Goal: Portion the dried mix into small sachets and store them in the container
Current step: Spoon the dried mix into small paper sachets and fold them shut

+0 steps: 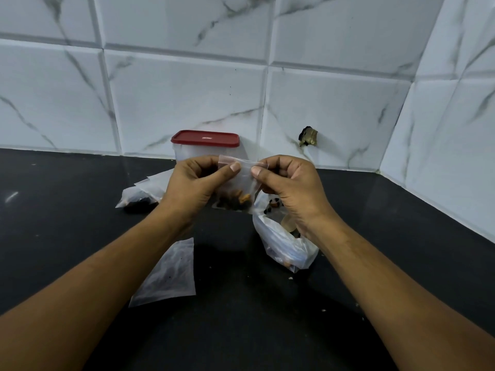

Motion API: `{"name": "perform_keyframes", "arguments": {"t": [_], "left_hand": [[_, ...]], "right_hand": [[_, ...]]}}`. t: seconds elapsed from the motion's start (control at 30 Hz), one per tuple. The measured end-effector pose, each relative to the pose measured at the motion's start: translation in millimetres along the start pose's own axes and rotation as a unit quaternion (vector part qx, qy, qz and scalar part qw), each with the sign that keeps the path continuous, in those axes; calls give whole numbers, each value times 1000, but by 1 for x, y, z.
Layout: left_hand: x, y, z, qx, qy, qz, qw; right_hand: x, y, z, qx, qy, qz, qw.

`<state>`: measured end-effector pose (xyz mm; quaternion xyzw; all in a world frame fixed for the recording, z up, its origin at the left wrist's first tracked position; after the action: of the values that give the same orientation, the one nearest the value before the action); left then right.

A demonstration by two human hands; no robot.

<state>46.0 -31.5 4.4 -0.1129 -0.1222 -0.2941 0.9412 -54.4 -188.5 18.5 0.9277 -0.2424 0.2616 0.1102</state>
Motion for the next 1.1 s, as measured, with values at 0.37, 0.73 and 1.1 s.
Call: {"name": "perform_keyframes", "arguments": {"t": [0.37,0.73,1.1], "left_hand": [[3,-1,-4,9,1,-29,1000],[3,-3,-7,14,1,-40,999],[5,-2,-9,47,9,-34,998]], "right_hand": [[0,1,2,-41,3,-15,999],[-3,-1,1,-25,-6,-9,1000],[-3,-4,-2,0,-5,-26,1000]]}}
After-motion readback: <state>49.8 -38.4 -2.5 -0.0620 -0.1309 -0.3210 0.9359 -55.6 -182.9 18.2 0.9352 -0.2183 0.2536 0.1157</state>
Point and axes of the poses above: each hand's wrist, its own x-axis towards the middle knuckle, its own y-axis out of the back of the hand, z = x × y, the point moved 5 cm from there along x, towards the middle knuckle, and after that the axes turned 6 degrees about y, right-handed, at the moved point
